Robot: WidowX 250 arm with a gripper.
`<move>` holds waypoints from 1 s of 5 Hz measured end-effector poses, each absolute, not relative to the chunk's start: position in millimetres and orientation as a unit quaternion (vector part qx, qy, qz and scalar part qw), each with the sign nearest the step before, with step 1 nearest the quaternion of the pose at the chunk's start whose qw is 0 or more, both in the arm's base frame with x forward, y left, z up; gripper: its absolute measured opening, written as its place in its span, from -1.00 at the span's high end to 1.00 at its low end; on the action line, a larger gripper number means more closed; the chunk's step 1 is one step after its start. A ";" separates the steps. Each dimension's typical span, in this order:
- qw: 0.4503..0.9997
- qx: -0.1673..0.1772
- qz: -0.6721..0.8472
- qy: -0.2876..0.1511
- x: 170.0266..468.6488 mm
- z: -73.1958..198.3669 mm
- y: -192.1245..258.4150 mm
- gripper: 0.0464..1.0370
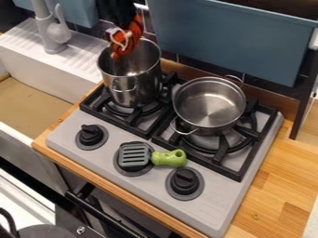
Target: Moved the red object to the bottom of the stove
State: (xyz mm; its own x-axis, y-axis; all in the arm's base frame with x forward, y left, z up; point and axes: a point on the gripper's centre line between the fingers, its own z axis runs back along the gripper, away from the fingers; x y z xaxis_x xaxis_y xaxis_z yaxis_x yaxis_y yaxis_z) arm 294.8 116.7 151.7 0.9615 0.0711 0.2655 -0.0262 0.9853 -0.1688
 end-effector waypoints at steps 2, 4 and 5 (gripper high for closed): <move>0.987 -0.095 -0.071 -0.111 267.5 162.9 63.9 0.98; 0.981 -0.096 -0.144 -0.087 237.2 123.3 6.3 0.98; 0.978 -0.092 -0.167 -0.080 223.1 91.7 -15.4 0.98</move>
State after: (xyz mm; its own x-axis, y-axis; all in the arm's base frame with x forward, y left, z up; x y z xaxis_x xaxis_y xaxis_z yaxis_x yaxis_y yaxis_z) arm 223.1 -15.4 91.7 0.9318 -0.3111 0.1872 0.3406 0.9274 -0.1544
